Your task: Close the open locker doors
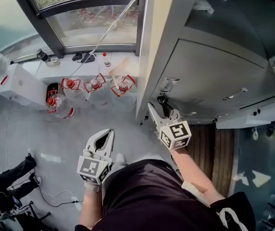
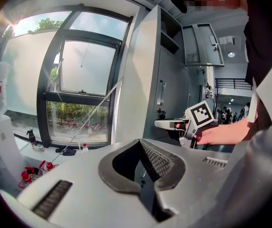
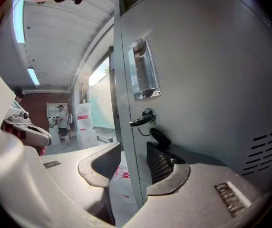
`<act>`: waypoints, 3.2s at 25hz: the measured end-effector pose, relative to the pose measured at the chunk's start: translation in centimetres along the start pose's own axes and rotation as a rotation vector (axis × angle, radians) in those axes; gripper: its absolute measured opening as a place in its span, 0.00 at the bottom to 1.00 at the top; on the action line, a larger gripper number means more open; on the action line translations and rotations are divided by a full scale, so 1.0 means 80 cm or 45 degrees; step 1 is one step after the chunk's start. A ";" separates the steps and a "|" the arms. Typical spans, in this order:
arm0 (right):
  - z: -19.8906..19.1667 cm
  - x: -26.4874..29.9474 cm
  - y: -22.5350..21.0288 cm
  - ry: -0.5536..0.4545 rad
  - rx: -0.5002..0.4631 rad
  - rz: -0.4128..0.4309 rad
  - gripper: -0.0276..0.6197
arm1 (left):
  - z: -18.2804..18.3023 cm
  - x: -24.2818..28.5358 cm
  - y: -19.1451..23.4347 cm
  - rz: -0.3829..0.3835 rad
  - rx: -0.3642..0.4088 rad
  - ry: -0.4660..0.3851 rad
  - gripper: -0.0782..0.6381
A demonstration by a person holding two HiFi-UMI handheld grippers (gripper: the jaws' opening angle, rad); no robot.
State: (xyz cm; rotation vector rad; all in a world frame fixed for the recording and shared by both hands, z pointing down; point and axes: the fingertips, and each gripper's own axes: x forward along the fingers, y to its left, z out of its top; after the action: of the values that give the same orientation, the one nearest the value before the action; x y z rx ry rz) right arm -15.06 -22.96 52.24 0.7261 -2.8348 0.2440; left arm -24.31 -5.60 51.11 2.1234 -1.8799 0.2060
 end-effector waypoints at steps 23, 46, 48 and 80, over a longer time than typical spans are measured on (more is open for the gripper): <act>-0.024 -0.088 -0.003 0.000 0.109 -0.194 0.34 | 0.005 0.022 -0.042 -0.259 0.047 0.009 0.13; 0.008 -0.376 -0.077 -0.228 0.138 -0.868 0.26 | 0.031 0.102 -0.250 -0.939 0.237 -0.001 0.13; 0.024 -0.401 -0.085 -0.262 0.111 -0.923 0.26 | 0.038 0.107 -0.267 -0.983 0.251 -0.013 0.13; 0.349 -0.556 -0.092 -0.776 -0.353 -0.916 0.35 | 0.127 0.118 -0.392 -1.177 0.367 -0.148 0.13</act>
State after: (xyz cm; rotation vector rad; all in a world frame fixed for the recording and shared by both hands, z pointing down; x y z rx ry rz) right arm 22.35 -14.92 15.57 1.9179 -2.7532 -0.5572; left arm 7.00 -14.55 40.43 2.9928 -0.7673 0.1442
